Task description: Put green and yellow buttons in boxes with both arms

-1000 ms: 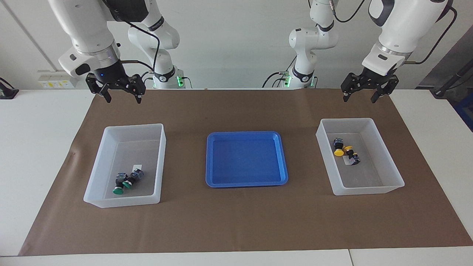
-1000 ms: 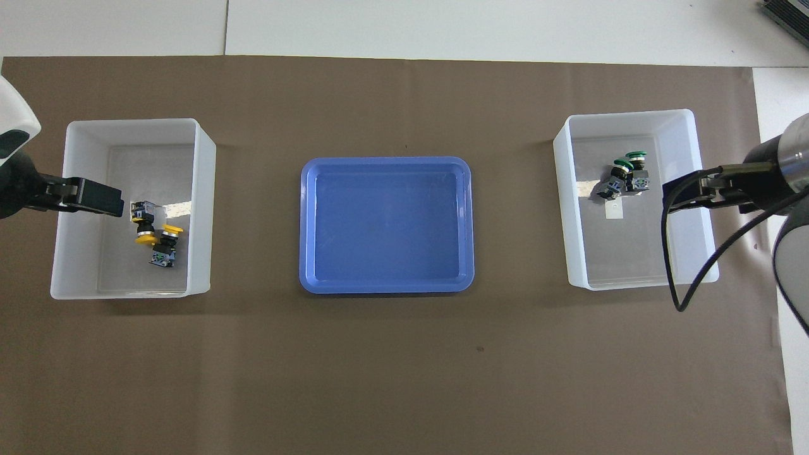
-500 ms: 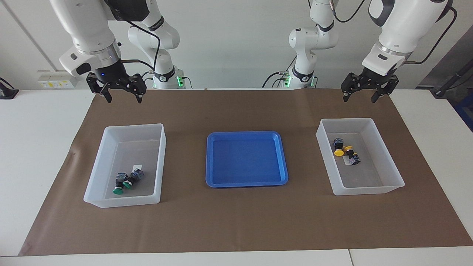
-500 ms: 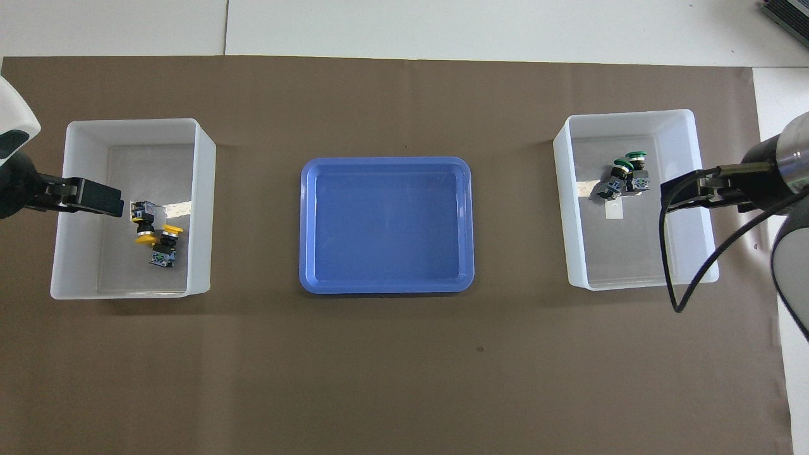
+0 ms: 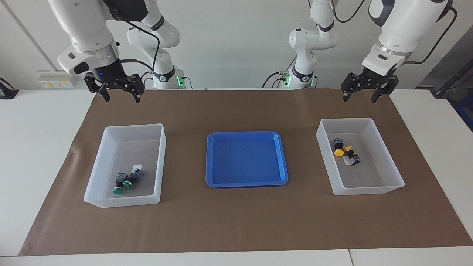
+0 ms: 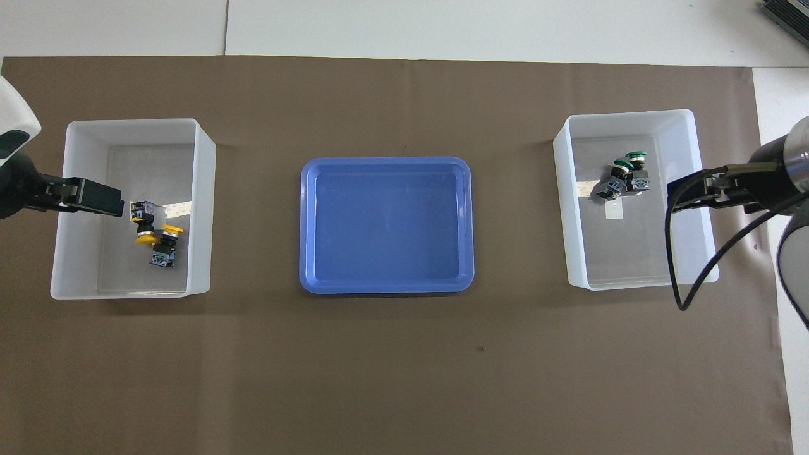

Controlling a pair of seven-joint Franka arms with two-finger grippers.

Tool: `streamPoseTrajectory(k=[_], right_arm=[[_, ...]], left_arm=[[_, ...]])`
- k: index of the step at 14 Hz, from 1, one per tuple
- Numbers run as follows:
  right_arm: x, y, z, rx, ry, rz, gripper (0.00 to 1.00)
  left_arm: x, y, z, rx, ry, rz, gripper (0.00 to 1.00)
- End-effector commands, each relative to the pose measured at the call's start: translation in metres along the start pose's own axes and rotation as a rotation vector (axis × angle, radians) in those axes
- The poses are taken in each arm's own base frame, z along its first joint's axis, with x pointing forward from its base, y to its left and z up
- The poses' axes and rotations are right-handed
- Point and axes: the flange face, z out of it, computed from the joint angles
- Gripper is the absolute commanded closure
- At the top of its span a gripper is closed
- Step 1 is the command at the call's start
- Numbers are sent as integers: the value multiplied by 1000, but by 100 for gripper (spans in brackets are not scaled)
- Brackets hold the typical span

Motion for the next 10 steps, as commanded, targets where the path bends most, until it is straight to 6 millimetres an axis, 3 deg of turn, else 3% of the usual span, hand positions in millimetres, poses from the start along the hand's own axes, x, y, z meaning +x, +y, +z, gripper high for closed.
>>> streamPoseTrajectory(k=[1,7,10], right_arm=[[-4,4,5,8,-11,-19,0],[-13,4,17,8,-41,-13,0],[-8,3,15,14,2,-10,0]], left_arm=[[-5,-3,-2,-14,-10,-8,0],[-5,-2,-2,-14,-10,-7,0],[-5,-3,-2,-14,-10,-8,0]])
